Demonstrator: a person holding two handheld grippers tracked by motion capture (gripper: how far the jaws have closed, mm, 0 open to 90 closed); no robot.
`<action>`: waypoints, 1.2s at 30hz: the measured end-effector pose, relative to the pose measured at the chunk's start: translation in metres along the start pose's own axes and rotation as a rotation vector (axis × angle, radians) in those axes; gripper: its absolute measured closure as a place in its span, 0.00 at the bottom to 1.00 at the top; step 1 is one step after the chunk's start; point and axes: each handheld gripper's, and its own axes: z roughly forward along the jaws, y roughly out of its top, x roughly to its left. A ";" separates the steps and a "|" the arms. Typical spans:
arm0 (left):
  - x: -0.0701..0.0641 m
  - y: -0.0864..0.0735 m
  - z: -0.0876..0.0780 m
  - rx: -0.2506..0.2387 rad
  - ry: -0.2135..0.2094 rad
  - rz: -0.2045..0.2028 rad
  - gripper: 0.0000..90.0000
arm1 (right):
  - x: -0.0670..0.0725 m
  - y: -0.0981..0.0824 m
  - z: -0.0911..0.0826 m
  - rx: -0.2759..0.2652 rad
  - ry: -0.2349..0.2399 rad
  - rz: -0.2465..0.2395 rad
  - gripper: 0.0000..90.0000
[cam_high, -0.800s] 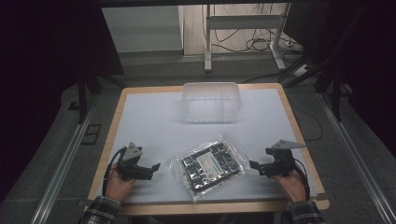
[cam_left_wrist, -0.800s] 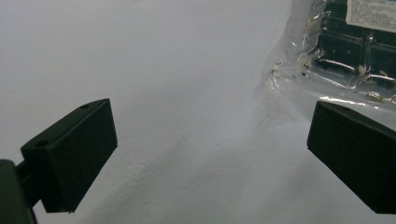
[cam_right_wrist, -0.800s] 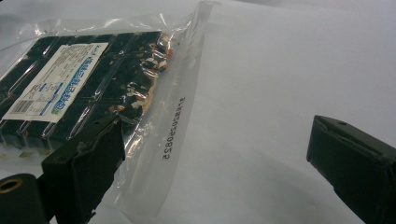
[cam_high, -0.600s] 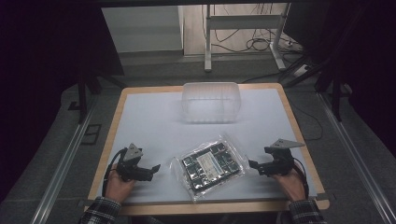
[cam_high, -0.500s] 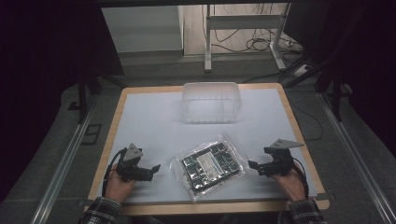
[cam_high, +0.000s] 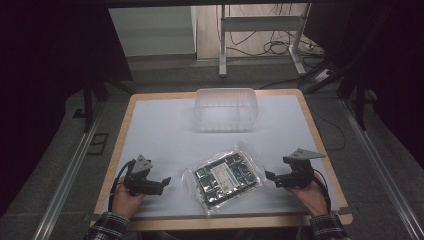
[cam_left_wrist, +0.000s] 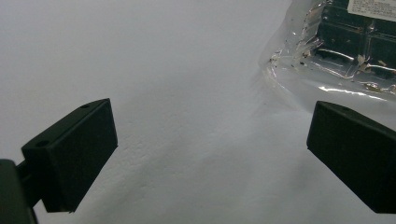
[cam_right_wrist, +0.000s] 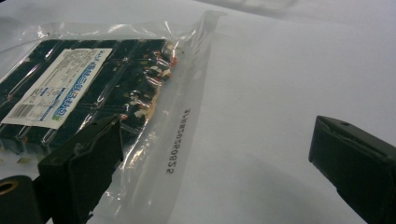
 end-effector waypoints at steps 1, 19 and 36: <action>0.000 0.000 -0.001 -0.002 -0.001 -0.001 0.01 | 0.001 0.001 0.000 0.002 0.000 -0.003 0.03; -0.010 0.001 -0.005 -0.023 -0.014 0.035 0.02 | 0.012 0.014 0.013 0.071 0.014 0.011 0.09; -0.013 0.001 0.000 0.003 -0.027 0.055 0.02 | 0.013 0.026 0.036 0.125 0.060 -0.003 0.29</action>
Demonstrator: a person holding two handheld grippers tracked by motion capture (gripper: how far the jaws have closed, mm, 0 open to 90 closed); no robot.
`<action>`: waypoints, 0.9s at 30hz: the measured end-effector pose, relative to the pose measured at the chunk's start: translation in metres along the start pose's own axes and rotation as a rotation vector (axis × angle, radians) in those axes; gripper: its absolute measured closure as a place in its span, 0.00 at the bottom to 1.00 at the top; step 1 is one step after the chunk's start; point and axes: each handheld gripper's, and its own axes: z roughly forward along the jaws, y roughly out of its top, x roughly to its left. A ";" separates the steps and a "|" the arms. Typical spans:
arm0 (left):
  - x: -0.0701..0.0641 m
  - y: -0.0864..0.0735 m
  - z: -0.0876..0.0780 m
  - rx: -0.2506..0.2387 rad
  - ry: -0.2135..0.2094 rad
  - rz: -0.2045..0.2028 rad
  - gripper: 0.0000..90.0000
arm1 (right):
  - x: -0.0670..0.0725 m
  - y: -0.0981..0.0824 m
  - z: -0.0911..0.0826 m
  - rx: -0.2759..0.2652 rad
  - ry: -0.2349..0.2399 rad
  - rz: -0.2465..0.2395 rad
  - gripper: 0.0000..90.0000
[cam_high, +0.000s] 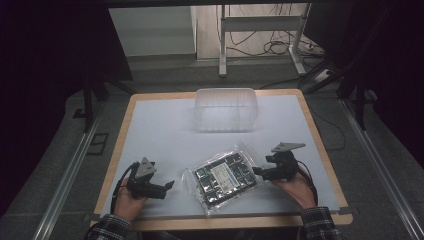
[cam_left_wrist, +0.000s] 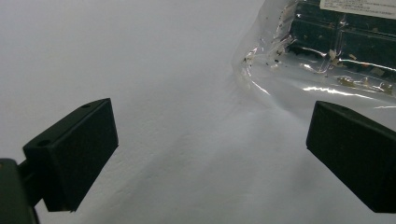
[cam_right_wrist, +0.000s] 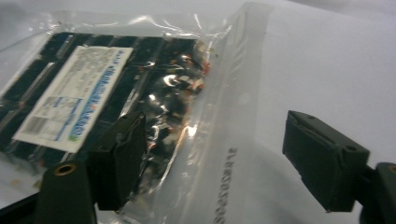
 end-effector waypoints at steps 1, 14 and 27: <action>0.000 0.000 0.000 0.000 0.000 0.000 0.02 | 0.000 0.000 0.000 0.000 0.000 0.000 0.29; -0.003 0.001 0.004 0.008 -0.003 0.019 0.02 | -0.007 0.014 0.024 0.085 0.086 -0.064 0.57; -0.006 0.002 0.007 0.019 -0.008 0.035 0.01 | -0.009 0.012 0.027 0.111 0.126 0.032 0.78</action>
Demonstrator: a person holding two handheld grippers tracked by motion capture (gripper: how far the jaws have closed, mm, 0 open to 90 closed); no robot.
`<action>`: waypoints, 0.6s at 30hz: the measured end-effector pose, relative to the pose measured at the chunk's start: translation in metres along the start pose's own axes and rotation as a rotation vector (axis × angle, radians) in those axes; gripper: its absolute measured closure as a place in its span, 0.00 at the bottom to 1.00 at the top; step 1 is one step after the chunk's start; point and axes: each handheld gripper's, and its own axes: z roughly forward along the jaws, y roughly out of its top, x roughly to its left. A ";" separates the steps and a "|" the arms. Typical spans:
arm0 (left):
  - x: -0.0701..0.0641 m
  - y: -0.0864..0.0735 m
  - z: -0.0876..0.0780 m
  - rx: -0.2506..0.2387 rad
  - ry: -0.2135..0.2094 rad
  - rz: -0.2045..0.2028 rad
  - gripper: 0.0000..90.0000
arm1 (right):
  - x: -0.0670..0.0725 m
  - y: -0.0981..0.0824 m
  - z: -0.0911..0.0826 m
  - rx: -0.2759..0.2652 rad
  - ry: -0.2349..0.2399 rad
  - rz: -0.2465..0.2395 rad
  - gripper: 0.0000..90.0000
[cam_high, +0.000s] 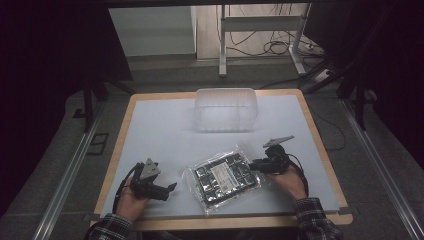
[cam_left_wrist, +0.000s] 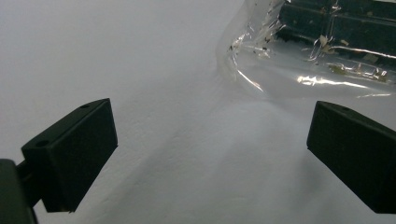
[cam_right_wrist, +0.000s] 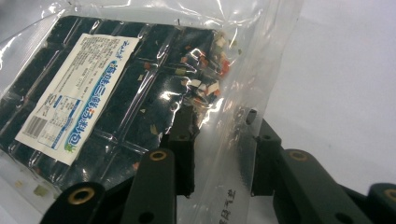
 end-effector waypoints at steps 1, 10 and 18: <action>0.000 0.000 0.000 0.000 0.000 0.000 0.01 | 0.000 0.000 0.000 0.005 -0.001 0.008 0.80; 0.001 0.001 0.000 -0.004 0.000 0.003 0.01 | 0.004 0.000 -0.002 -0.006 -0.028 0.071 0.98; 0.003 0.002 -0.002 -0.018 -0.003 -0.024 0.01 | 0.010 0.004 -0.011 -0.026 -0.016 0.084 0.99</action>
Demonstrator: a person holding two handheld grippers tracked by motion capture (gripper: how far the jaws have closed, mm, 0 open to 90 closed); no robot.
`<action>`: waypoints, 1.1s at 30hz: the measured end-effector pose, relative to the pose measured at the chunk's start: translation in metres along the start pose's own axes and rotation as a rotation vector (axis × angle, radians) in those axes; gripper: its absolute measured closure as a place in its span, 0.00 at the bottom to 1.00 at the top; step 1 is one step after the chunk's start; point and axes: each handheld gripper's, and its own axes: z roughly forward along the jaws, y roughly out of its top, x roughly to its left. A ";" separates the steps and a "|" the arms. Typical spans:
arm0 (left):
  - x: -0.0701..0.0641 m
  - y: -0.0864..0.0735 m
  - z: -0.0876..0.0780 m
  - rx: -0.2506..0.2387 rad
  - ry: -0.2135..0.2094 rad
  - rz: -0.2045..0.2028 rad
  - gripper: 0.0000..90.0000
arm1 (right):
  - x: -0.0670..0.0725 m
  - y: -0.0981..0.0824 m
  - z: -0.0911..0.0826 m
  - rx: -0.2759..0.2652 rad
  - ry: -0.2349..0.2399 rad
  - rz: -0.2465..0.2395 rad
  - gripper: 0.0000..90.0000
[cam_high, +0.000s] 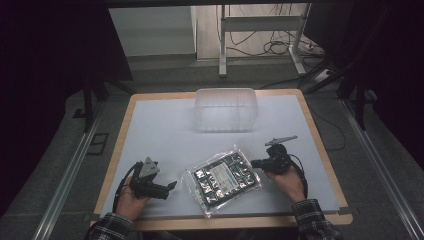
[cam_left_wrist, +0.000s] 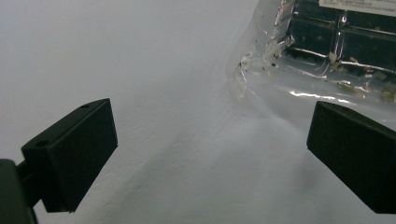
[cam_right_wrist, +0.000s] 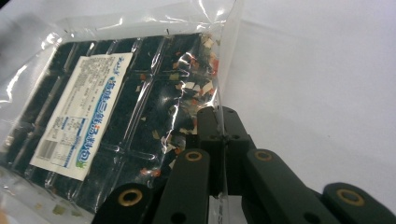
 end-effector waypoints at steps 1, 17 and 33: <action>0.000 0.000 -0.001 -0.003 -0.002 -0.003 0.01 | 0.000 0.000 0.000 0.000 0.000 0.000 0.99; -0.003 0.003 -0.005 -0.015 0.000 0.018 0.03 | 0.024 0.024 -0.040 -0.129 0.099 -0.036 0.99; 0.000 0.003 -0.007 -0.049 -0.015 0.003 0.01 | 0.042 0.061 -0.072 -0.174 0.134 -0.093 0.99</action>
